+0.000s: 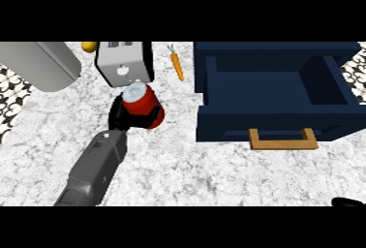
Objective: Pick up the can, place it into the drawer and close the drawer
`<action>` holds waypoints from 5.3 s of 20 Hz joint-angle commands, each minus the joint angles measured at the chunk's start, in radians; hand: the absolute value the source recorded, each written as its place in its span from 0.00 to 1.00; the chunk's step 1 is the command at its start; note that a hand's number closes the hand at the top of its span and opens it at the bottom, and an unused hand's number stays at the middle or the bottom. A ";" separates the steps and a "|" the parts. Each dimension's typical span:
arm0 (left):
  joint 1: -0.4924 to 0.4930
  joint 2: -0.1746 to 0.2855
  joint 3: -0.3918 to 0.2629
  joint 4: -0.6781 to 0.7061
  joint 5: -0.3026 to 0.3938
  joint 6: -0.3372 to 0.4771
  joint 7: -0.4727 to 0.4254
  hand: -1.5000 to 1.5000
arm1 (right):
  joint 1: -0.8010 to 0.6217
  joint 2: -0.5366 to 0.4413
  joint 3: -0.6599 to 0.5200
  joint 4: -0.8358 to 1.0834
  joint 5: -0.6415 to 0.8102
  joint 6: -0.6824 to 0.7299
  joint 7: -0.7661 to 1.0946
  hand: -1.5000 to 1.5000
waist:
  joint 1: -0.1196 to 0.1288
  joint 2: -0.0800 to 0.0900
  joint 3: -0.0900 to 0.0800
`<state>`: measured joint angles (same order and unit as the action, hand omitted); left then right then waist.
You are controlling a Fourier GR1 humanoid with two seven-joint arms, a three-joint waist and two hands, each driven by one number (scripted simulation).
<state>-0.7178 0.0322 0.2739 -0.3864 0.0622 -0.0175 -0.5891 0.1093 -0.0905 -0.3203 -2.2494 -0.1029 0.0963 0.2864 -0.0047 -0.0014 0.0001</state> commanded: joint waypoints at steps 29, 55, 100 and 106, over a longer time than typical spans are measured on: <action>-0.551 -0.032 -0.356 -0.389 0.155 0.382 0.773 1.00 | -0.023 0.022 0.050 -0.046 0.082 -0.037 0.054 0.00 | -0.021 0.006 0.000; -0.881 -0.032 -0.561 0.062 0.391 0.623 0.678 0.00 | -0.149 -0.061 0.012 -0.006 0.003 -0.018 0.100 0.00 | -0.094 0.026 0.003; -0.864 0.035 -0.535 0.056 0.500 0.624 0.594 0.00 | -0.767 -0.127 0.424 1.181 1.069 -0.358 -0.326 0.00 | 0.027 0.011 0.001; -0.807 0.091 -0.546 -0.019 0.484 0.575 0.626 0.00 | -0.844 -0.086 0.366 1.462 1.137 -0.615 -0.378 0.00 | 0.054 0.013 0.001</action>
<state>-1.5657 0.0941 -0.2747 -0.3718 0.5532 0.5807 0.0370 -0.6826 -0.1941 0.0772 -0.9458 1.0023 -0.3956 -0.0574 0.0434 0.0088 -0.0006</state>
